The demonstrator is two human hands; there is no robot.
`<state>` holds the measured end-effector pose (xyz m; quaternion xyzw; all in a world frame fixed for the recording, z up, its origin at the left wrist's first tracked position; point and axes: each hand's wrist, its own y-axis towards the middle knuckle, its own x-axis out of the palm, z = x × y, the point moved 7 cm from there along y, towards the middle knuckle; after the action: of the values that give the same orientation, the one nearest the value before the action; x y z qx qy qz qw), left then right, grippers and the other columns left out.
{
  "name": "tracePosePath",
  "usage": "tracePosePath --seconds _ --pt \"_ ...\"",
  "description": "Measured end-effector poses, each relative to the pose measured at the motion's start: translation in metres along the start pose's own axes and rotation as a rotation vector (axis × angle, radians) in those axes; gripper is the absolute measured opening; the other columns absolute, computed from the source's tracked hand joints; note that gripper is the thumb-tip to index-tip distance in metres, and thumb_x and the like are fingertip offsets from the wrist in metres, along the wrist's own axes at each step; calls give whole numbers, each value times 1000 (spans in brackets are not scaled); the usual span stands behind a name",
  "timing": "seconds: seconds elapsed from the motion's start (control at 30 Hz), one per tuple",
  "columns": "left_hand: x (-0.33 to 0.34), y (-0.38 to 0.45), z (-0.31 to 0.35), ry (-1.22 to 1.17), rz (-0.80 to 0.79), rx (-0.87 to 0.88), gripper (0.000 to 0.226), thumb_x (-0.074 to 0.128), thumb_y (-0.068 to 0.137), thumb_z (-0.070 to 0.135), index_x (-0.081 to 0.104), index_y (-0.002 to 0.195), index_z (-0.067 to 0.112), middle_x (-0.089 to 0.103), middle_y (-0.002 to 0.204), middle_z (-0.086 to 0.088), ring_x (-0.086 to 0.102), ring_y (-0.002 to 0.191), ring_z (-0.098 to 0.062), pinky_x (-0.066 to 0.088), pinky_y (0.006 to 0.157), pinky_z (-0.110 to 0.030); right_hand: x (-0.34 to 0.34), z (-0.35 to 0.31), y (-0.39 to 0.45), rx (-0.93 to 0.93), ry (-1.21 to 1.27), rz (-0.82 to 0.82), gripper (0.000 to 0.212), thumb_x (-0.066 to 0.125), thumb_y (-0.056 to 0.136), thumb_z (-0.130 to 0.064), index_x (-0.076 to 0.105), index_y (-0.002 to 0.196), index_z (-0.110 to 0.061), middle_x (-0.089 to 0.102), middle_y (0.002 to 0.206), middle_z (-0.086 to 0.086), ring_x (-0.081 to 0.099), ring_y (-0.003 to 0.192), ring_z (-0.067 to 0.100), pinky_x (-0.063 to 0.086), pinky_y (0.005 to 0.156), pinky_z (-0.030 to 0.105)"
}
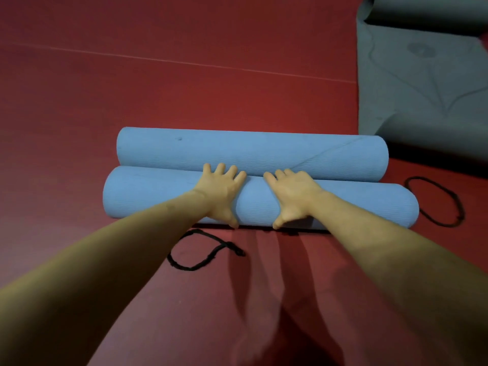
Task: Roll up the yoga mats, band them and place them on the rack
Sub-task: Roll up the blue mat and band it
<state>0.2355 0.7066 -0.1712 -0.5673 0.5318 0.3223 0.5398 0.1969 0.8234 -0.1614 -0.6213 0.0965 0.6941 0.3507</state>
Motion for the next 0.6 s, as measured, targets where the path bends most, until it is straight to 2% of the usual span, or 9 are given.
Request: tracePosePath --seconds 0.07,0.17,0.3,0.37,0.43,0.53,0.6 --pt "-1 -8 2 2 -22 23 96 70 50 73 34 120 18 43 118 -1 43 106 -26 35 84 -44 0 -7 -5 -15 4 -5 99 75 54 -69 35 125 -12 53 118 8 53 106 26 39 73 34" --pt "-3 -18 5 1 -57 68 96 70 50 75 35 119 18 44 117 0 44 105 -25 35 84 -43 2 -15 -12 -45 34 -26 96 74 52 -71 38 119 -13 56 115 8 55 104 27 41 76 35" --pt "4 -28 11 -11 -70 69 97 68 48 79 35 116 18 44 115 0 44 104 -25 35 83 -43 7 -9 -17 -59 159 -108 91 67 61 -74 38 128 -19 54 121 4 51 112 25 41 86 37" --pt "8 -31 12 -12 -67 67 101 66 47 81 35 119 18 43 116 -1 43 103 -26 35 82 -44 15 2 -15 10 392 -183 73 50 80 -71 38 134 -23 52 131 2 49 119 23 41 95 39" --pt "11 -31 10 -24 -67 62 105 66 47 81 33 124 18 39 119 -2 43 103 -26 35 83 -44 21 14 -9 121 618 -175 57 32 93 -63 42 133 -23 50 136 1 48 122 22 38 101 43" --pt "9 -24 1 -93 -85 43 108 68 47 79 31 128 17 32 120 -2 45 102 -27 40 85 -43 21 19 2 231 693 -56 49 25 100 -49 46 131 -18 44 140 8 41 130 27 31 107 42" --pt "8 -19 -5 -198 -90 35 106 71 46 76 30 125 19 32 116 2 47 100 -25 41 88 -45 23 20 9 288 694 -41 53 23 101 -45 38 140 -13 23 154 11 22 142 27 19 115 40"
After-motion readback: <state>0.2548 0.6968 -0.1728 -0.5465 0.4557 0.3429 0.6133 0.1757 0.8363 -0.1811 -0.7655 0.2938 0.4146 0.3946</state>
